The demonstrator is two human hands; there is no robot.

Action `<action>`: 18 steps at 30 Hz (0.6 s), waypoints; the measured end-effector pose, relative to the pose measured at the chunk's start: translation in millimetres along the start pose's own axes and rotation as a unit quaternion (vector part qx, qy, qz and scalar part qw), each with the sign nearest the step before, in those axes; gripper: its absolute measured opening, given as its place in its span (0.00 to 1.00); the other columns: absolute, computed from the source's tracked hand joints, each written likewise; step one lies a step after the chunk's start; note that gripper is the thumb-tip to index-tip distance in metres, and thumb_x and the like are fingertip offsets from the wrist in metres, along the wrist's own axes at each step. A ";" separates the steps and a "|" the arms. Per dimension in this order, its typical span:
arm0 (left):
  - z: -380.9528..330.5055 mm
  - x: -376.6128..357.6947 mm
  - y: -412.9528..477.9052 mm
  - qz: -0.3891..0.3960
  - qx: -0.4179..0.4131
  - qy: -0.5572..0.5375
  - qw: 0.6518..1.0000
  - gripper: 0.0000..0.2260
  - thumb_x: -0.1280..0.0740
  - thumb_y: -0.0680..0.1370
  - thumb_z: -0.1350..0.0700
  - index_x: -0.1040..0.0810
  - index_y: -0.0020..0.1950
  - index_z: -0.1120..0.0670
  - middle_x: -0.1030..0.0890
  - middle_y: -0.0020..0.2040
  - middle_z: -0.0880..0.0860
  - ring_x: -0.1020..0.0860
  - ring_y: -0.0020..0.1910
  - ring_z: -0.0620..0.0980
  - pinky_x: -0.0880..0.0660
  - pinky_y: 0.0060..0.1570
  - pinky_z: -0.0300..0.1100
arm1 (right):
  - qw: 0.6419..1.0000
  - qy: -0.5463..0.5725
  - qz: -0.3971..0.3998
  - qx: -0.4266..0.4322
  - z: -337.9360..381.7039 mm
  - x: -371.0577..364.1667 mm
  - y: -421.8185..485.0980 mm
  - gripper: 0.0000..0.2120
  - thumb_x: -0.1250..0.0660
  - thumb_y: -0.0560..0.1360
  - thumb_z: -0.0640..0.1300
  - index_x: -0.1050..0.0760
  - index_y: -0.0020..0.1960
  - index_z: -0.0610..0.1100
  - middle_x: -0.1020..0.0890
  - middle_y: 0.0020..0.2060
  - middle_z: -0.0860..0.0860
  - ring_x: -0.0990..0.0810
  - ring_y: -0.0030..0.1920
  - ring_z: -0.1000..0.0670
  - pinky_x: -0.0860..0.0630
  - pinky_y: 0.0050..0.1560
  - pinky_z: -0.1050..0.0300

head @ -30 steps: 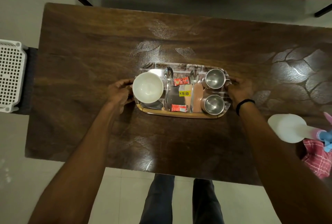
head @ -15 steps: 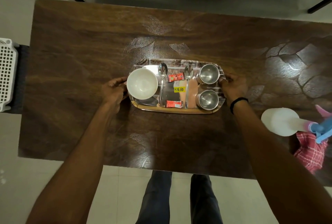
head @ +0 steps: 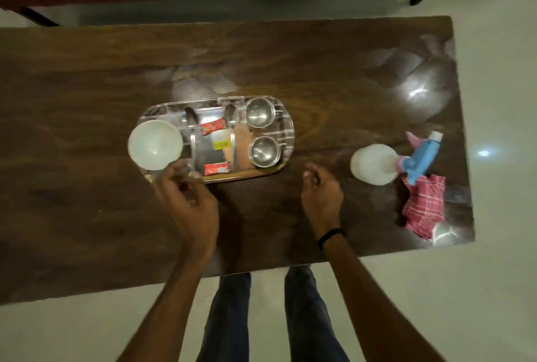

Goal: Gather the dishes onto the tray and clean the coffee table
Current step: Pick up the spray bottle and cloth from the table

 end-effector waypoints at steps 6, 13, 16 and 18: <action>-98.1 -88.5 -89.6 0.257 -0.062 -0.052 0.963 0.25 0.26 0.73 0.59 0.30 0.67 0.61 0.27 0.62 0.57 0.25 0.58 0.52 0.23 0.56 0.45 | 0.996 -0.006 -0.079 -0.052 -74.3 68.5 -28.6 0.09 0.35 0.79 0.41 0.18 0.56 0.46 0.16 0.55 0.50 0.19 0.56 0.49 0.27 0.60 0.58; -151.1 -196.3 -143.3 0.405 -0.086 0.010 0.910 0.45 0.23 0.69 0.43 0.44 0.78 0.50 0.38 0.76 0.51 0.38 0.73 0.44 0.31 0.71 0.53 | 0.974 -0.094 -0.202 -0.047 -135.2 149.7 12.0 0.22 0.32 0.77 0.52 0.28 0.68 0.45 0.24 0.64 0.42 0.27 0.65 0.40 0.30 0.66 0.46; -160.7 -230.8 -155.5 0.414 -0.048 0.025 0.909 0.48 0.22 0.67 0.40 0.45 0.79 0.47 0.39 0.78 0.49 0.38 0.74 0.46 0.38 0.71 0.42 | 0.961 -0.199 -0.170 -0.089 -155.0 165.3 44.3 0.39 0.31 0.73 0.64 0.44 0.76 0.52 0.38 0.76 0.39 0.40 0.76 0.34 0.40 0.72 0.32; -161.4 -247.5 -159.9 0.410 -0.046 0.016 0.911 0.47 0.22 0.67 0.40 0.44 0.79 0.48 0.38 0.78 0.50 0.37 0.73 0.45 0.40 0.68 0.34 | 0.959 -0.231 -0.114 -0.115 -167.3 168.0 62.6 0.42 0.34 0.73 0.69 0.49 0.78 0.55 0.47 0.79 0.39 0.47 0.77 0.31 0.42 0.70 0.27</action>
Point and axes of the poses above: each hand's wrist, its own y-axis towards the middle knuckle, its own x-axis out of the back of the hand, z = x × y, the point moved 3 cm from there along y, towards the middle knuckle
